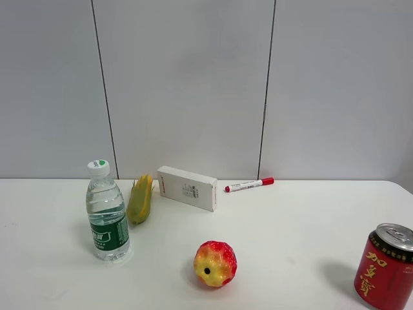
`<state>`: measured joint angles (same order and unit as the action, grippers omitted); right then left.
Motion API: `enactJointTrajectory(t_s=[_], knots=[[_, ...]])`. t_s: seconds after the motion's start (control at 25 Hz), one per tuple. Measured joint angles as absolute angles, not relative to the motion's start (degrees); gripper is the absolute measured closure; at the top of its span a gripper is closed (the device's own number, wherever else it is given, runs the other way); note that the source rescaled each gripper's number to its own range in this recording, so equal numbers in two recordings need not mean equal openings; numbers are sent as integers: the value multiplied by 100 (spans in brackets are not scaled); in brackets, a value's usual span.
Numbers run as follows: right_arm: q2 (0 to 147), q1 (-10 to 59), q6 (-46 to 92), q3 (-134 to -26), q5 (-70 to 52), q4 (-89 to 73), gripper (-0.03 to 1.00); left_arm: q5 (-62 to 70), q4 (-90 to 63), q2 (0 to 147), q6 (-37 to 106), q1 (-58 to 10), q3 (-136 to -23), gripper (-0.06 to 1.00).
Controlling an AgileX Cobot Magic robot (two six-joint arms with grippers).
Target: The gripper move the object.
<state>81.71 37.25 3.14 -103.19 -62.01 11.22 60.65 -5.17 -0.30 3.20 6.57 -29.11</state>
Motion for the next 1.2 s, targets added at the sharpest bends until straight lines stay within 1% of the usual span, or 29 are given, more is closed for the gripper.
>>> enactJointTrajectory(t_s=[0.16, 0.32, 0.44, 0.6, 0.72, 0.96, 1.2], knots=[[7255, 3558, 182, -8654, -5655, 572, 26, 6065, -517, -30, 320, 657, -2911, -6], [6545, 3132, 180, -7195, -5384, 218, 26, 6065, -517, -30, 320, 657, -2911, -6], [6026, 2841, 176, -6345, -5166, 218, 26, 6065, -517, -30, 320, 657, -2911, -6], [5227, 2684, -31, -5579, -5049, 223, 26, 6065, -517, -30, 320, 657, -2911, -6], [4615, 2517, -403, -5208, -5042, 198, 26, 6065, -517, -30, 320, 657, -2911, -6], [3517, 1505, -544, -4523, -5093, 215, 26, 6065, -517, -30, 327, 657, -2911, -6], [2601, 598, -557, -3987, -5692, 290, 26, 6065, -517, -30, 327, 657, -2911, -6]])
